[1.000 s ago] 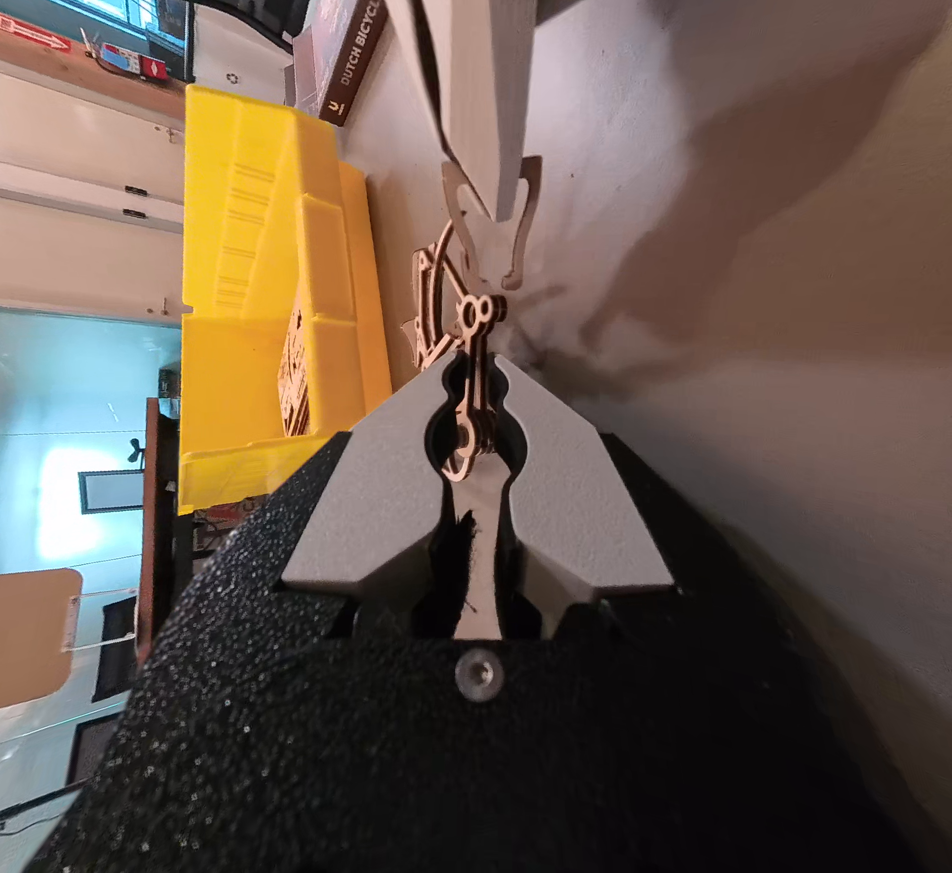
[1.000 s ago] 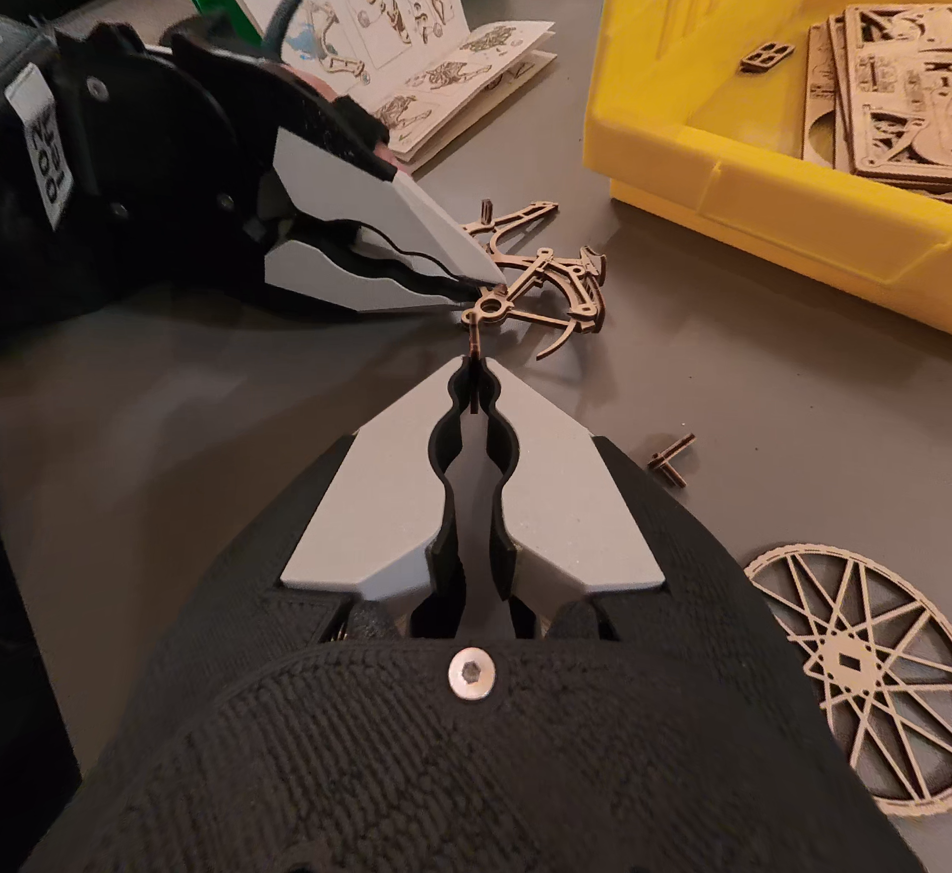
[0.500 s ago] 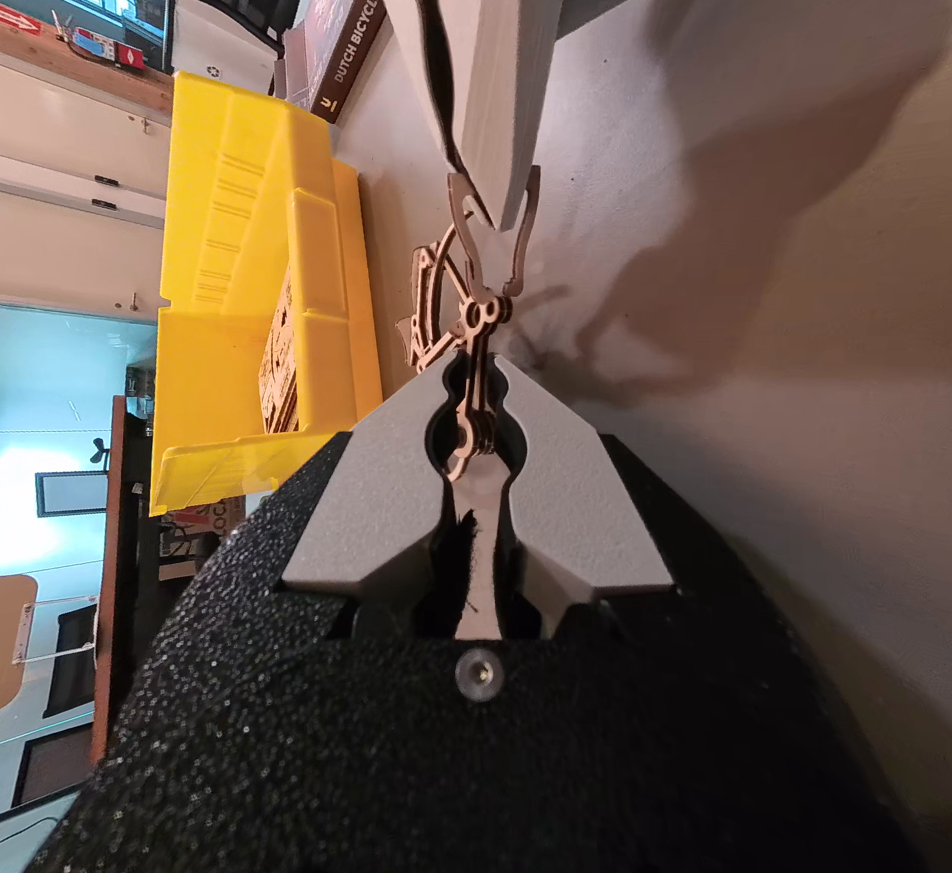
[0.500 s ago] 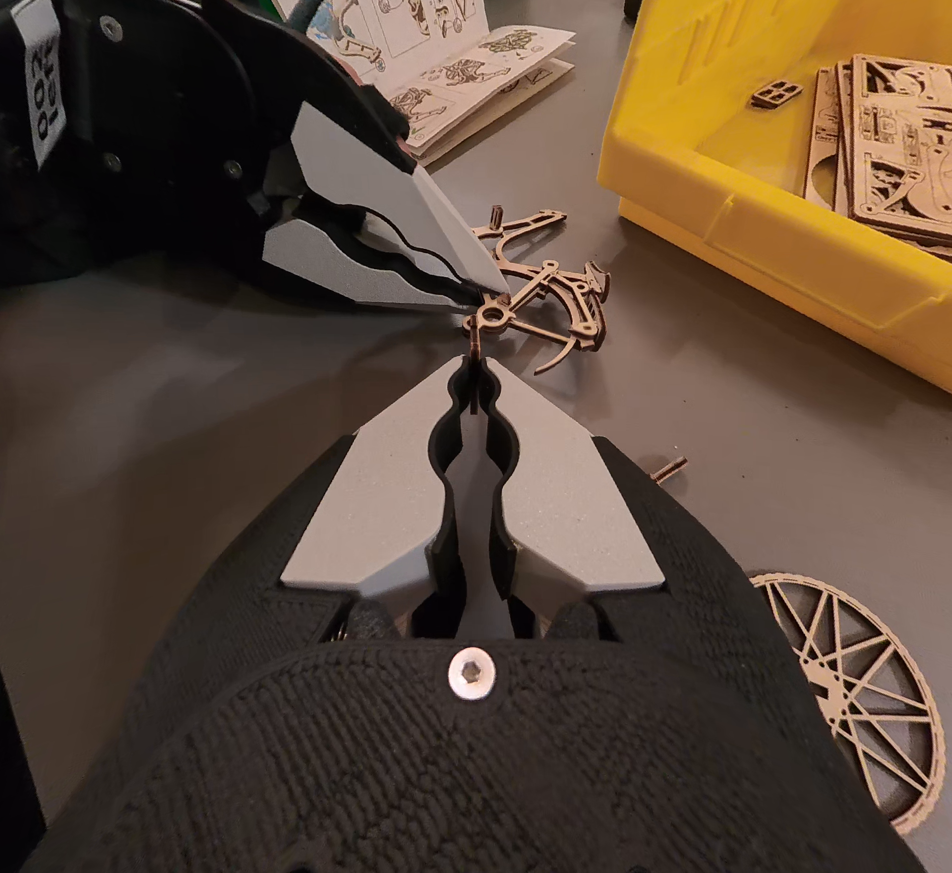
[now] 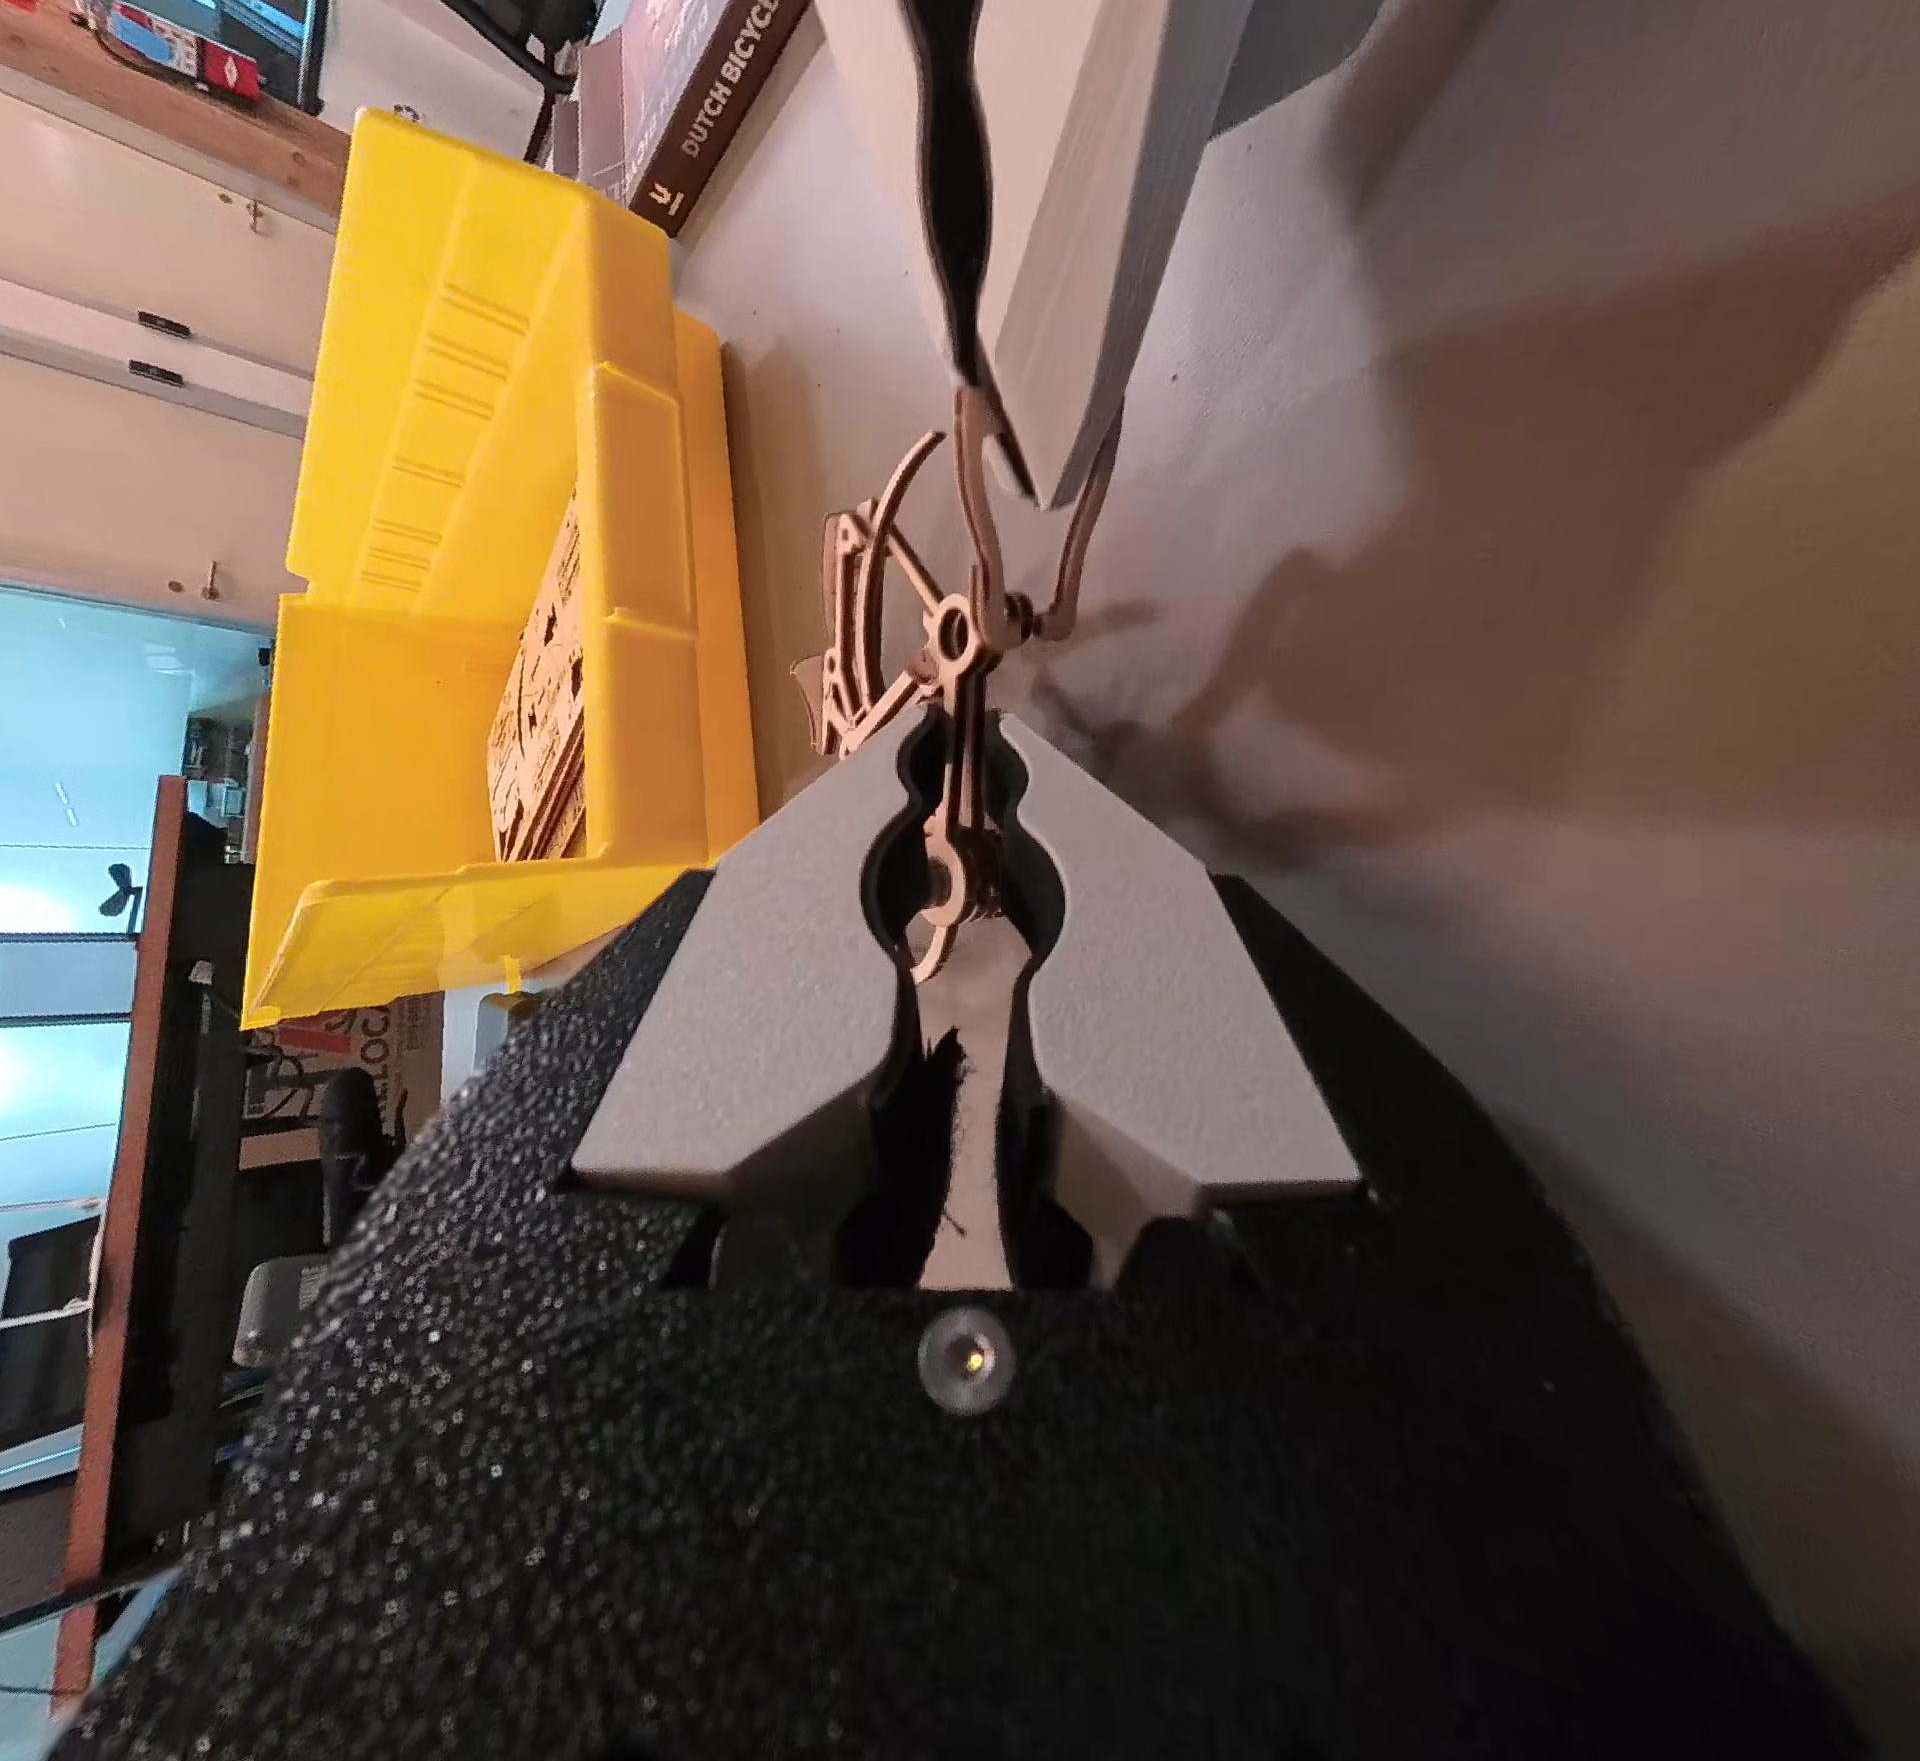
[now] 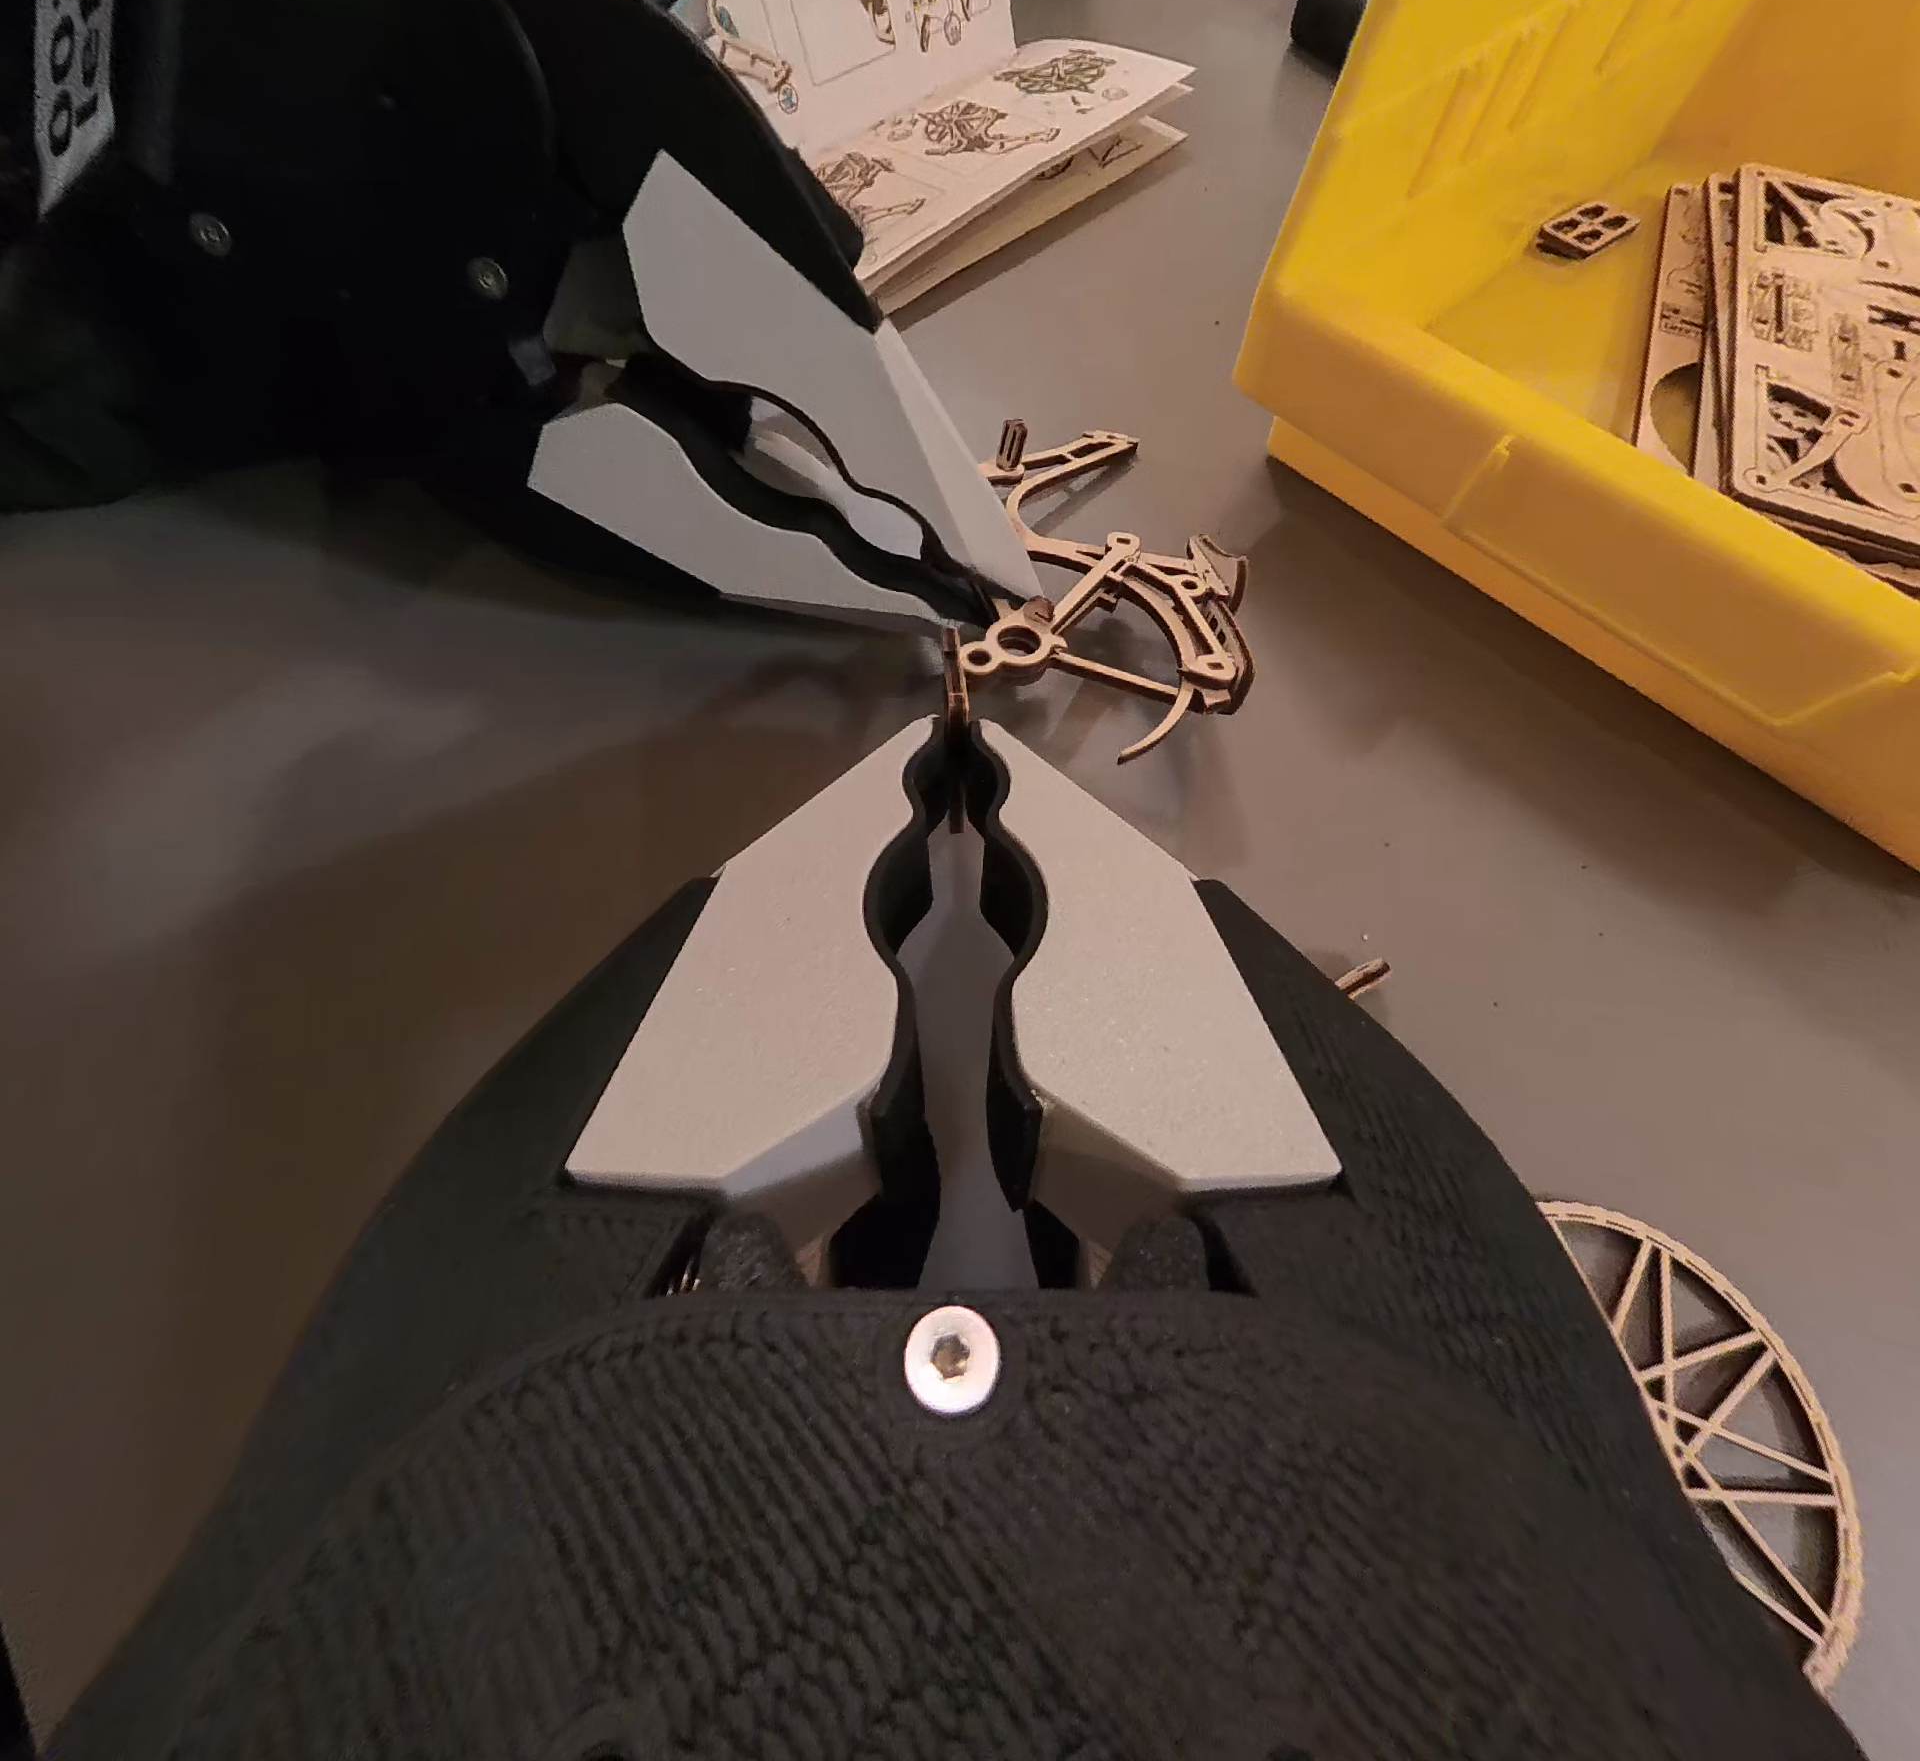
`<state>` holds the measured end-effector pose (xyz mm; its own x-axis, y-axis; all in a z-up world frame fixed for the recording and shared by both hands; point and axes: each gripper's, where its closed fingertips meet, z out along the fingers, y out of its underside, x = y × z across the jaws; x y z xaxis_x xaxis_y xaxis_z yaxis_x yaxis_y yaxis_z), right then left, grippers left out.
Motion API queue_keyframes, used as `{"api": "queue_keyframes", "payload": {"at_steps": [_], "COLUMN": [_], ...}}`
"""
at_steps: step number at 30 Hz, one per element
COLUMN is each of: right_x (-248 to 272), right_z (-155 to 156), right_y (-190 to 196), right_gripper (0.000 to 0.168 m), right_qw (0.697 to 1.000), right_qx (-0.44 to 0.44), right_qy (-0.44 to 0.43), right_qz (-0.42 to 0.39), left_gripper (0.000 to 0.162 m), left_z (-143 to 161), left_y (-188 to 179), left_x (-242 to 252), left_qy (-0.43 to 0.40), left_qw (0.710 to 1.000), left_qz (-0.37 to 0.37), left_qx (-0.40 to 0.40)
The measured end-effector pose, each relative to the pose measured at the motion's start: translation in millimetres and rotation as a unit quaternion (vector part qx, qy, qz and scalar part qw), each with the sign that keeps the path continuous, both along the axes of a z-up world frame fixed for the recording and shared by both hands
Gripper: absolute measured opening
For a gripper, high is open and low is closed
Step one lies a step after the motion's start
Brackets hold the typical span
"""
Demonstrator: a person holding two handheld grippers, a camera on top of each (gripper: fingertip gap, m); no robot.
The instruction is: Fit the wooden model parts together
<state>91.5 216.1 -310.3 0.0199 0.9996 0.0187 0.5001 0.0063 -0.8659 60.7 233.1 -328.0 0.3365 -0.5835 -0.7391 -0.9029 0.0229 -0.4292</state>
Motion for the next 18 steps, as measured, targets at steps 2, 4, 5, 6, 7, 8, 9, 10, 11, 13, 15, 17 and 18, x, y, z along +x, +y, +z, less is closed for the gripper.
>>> {"api": "queue_keyframes", "payload": {"at_steps": [2,4,5,6,7,8,9,10,11,13,15,17,18], "right_x": [1.9,4.1,4.2,3.8,3.2,2.8,2.4,2.4,2.5,2.9,2.8,2.6,2.5], "right_z": [2.3,3.5,3.4,3.3,3.4,3.7,4.0,4.0,3.6,1.8,1.0,1.3,1.2], "right_y": [1.4,4.1,4.7,4.7,4.8,5.0,4.7,4.2,4.1,4.5,4.7,5.2,5.5], "right_gripper": [0.0,0.0,0.0,0.0,0.0,0.0,0.0,0.0,0.0,0.0,0.0,0.0,0.0], "right_qw": [1.0,1.0,1.0,1.0,1.0,1.0,1.0,1.0,1.0,1.0,1.0,1.0,1.0], "right_qx": [-0.001,-0.003,-0.003,-0.001,0.005,0.01,0.012,0.011,0.009,0.01,0.015,0.017,0.02], "right_qy": [0.007,0.011,0.012,0.011,0.01,0.01,0.011,0.011,0.011,0.005,0.002,0.002,0.001], "right_qz": [-0.004,-0.01,-0.011,-0.01,-0.01,-0.01,-0.009,-0.007,-0.007,-0.007,-0.007,-0.009,-0.009], "left_gripper": [0.005,0.004,0.004,0.004,0.004,0.004,0.004,0.004,0.004,0.004,0.004,0.004,0.004], "left_z": [0.3,0.7,0.7,0.9,0.9,0.8,0.9,0.8,0.8,0.2,0.2,0.3,0.2], "left_y": [1.2,1.5,1.5,1.1,1.1,1.1,1.1,1.0,1.0,1.2,1.3,1.3,1.4], "left_x": [-2.8,-3.6,-3.3,-2.6,-2.6,-2.7,-2.8,-2.8,-2.8,-3.0,-3.3,-3.7,-3.7], "left_qy": [-0.004,-0.01,-0.011,-0.013,-0.012,-0.011,-0.014,-0.017,-0.019,-0.02,-0.024,-0.033,-0.035], "left_qw": [1.0,1.0,1.0,1.0,1.0,1.0,1.0,1.0,1.0,1.0,1.0,0.999,0.999], "left_qz": [0.006,0.007,0.007,0.005,0.006,0.006,0.006,0.007,0.007,0.008,0.01,0.011,0.011], "left_qx": [-0.002,-0.004,-0.005,-0.005,-0.005,-0.005,-0.007,-0.009,-0.011,-0.013,-0.017,-0.023,-0.025]}}
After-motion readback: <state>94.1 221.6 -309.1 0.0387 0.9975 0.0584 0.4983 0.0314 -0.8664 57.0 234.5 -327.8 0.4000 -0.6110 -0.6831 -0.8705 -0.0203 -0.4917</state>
